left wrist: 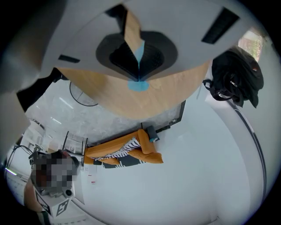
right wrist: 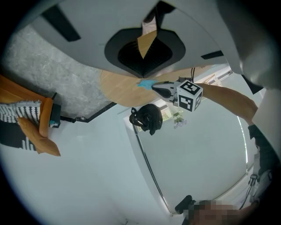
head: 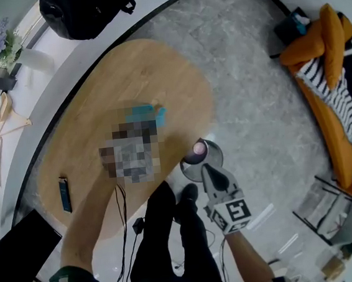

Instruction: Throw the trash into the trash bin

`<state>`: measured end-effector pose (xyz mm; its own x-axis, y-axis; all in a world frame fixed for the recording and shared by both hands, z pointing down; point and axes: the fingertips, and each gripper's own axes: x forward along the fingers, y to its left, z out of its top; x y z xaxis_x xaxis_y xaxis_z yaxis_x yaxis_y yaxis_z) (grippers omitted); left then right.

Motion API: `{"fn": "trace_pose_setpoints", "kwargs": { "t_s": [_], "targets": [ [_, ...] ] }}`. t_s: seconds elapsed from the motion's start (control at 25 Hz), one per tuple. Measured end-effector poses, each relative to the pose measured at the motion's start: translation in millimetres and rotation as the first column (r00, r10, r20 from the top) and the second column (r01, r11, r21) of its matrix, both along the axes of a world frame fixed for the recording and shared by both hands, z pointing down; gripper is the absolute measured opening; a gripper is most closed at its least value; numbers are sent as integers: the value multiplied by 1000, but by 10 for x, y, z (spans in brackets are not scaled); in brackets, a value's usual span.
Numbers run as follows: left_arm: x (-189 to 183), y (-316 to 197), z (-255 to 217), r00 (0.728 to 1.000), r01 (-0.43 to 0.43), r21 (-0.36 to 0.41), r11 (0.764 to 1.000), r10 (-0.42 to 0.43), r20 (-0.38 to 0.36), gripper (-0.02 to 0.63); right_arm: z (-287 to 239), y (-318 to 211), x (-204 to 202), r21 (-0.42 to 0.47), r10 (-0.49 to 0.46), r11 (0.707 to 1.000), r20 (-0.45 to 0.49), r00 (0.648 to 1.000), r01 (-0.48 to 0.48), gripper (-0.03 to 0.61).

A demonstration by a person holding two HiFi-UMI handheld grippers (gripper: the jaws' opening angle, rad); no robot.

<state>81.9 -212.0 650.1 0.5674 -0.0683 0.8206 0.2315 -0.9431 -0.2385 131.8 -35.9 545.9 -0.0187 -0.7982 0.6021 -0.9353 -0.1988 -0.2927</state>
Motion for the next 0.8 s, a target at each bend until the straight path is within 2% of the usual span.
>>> {"fn": "trace_pose_setpoints", "kwargs": {
  "t_s": [0.36, 0.8],
  "targets": [
    [80, 739, -478, 996, -12, -28, 1000, 9, -92, 5, -204, 446, 8, 39, 12, 999, -11, 1000, -12, 0],
    [404, 1847, -770, 982, 15, -198, 980, -52, -184, 5, -269, 1216, 176, 54, 63, 997, -29, 998, -61, 0]
  ]
}}
